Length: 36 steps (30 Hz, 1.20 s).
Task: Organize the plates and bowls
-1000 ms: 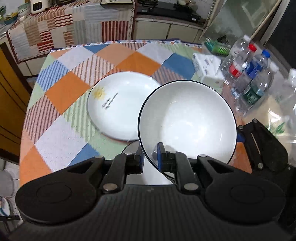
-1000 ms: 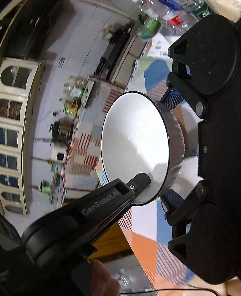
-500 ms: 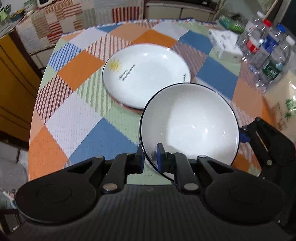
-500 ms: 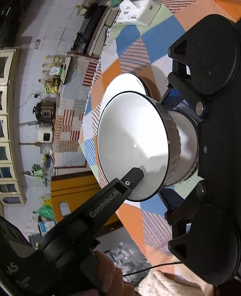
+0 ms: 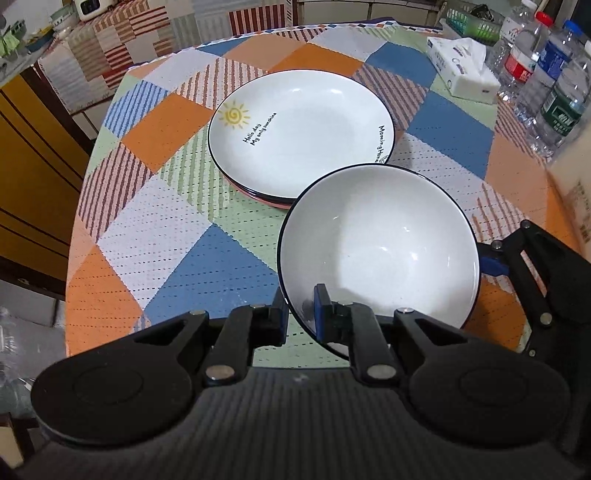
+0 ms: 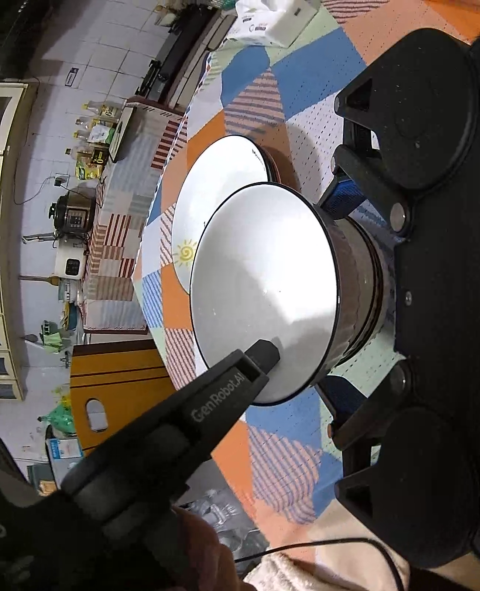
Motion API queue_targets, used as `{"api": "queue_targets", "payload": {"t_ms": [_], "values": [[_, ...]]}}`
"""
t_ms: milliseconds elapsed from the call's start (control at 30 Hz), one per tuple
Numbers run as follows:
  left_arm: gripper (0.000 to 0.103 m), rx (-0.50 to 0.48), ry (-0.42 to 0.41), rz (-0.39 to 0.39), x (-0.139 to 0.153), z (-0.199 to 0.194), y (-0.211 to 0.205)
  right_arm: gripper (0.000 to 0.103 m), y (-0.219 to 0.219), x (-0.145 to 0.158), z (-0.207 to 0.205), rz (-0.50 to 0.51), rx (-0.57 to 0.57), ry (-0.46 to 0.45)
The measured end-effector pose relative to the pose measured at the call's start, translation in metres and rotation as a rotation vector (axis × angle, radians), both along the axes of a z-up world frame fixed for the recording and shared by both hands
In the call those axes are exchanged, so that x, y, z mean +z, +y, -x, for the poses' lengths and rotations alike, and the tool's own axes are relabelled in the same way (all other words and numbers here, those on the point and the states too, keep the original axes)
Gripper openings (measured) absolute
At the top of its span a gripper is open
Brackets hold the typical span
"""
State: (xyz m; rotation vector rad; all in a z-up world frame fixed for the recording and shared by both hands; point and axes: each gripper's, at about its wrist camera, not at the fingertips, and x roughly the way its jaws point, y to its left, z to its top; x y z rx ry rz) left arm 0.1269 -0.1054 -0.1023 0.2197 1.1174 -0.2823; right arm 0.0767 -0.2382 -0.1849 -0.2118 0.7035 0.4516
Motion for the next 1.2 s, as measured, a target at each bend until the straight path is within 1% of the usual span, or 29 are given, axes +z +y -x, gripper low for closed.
{"api": "queue_targets", "payload": {"t_ms": [167,300,433,467,567,667,733,867,1000,1067,1200], "values": [[0.013,0.003,-0.031,-0.051,-0.004,0.002,-0.005,0.094,0.003,-0.004,0.000,0.027,-0.004,0.006],[0.013,0.005,-0.045,-0.064,-0.007,0.002,-0.007,0.095,0.004,-0.007,0.001,0.045,-0.004,-0.001],[0.014,0.002,-0.056,-0.065,-0.009,0.003,-0.007,0.096,0.003,-0.008,-0.001,0.034,-0.014,0.008],[0.015,0.004,-0.055,-0.061,-0.010,0.002,-0.006,0.096,0.003,-0.009,-0.001,0.032,-0.017,0.015],[0.016,0.013,-0.062,-0.027,-0.007,0.002,-0.002,0.096,0.000,-0.009,-0.002,0.039,-0.022,0.026],[0.016,0.015,-0.117,-0.013,0.002,0.006,0.001,0.096,-0.003,-0.009,0.002,0.036,-0.019,0.014],[0.016,0.018,-0.129,0.005,0.008,0.007,0.004,0.096,-0.002,-0.006,0.005,0.040,-0.013,0.003],[0.016,0.029,-0.128,0.057,0.015,0.008,0.015,0.096,-0.011,0.001,0.012,-0.001,-0.003,-0.006],[0.016,0.050,-0.109,0.096,0.012,0.008,0.026,0.096,-0.023,0.003,0.017,-0.044,0.005,0.001],[0.016,0.060,-0.106,0.107,0.010,0.008,0.030,0.096,-0.026,0.002,0.018,-0.049,0.006,0.002],[0.016,0.078,-0.107,0.154,0.007,0.009,0.037,0.096,-0.030,-0.005,0.019,-0.051,0.009,0.016]]}}
